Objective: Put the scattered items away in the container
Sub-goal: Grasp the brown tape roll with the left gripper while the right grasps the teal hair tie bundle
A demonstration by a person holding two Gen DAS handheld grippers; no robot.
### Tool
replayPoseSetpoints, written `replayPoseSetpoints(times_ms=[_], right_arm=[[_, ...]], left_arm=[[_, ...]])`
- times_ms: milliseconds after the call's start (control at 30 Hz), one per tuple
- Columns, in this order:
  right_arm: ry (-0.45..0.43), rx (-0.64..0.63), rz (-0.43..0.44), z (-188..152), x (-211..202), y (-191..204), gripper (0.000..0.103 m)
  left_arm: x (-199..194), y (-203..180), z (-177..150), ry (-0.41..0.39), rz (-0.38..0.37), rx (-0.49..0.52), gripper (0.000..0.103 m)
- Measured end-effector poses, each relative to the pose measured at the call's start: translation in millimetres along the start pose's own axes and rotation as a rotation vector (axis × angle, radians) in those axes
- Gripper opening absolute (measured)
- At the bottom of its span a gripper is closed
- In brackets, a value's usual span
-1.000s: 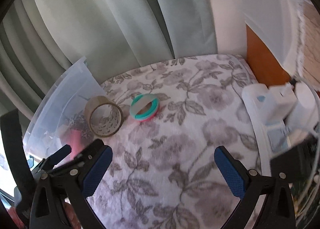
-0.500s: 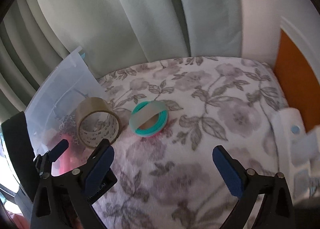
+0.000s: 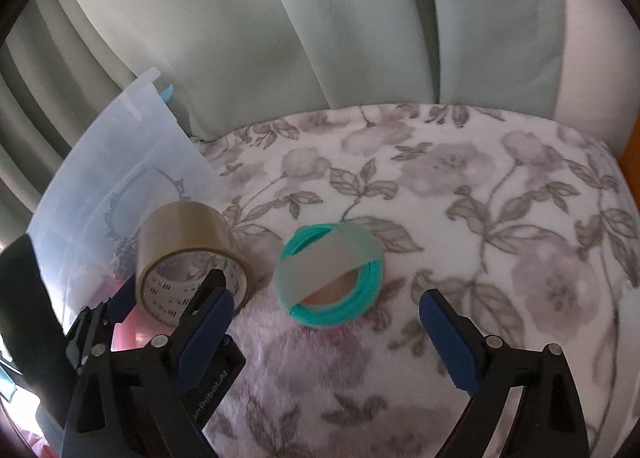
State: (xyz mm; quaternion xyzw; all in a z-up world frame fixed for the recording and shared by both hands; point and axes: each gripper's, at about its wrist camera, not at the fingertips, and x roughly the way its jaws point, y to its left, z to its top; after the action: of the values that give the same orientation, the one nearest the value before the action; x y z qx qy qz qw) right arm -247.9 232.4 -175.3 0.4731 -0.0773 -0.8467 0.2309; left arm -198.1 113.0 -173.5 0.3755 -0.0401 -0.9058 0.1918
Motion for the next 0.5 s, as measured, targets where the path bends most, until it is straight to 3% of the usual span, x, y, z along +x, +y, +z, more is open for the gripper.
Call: replayPoseSetpoints(times_ms=[233, 367, 500], right_arm=[[0.036, -0.041, -0.031, 6.8, 20.9, 8.2, 0.094], [0.044, -0.048, -0.070, 7.8, 29.1, 9.4, 0.079], [0.027, -0.048, -0.069, 7.0, 27.7, 9.2, 0.072]], left_arm=[[15.0, -2.4, 0.9, 0.021, 0.027, 0.013, 0.064], [23.6, 0.8, 3.4, 0.049, 0.020, 0.006, 0.054], [29.8, 6.7, 8.8, 0.061, 0.014, -0.018, 0.043]])
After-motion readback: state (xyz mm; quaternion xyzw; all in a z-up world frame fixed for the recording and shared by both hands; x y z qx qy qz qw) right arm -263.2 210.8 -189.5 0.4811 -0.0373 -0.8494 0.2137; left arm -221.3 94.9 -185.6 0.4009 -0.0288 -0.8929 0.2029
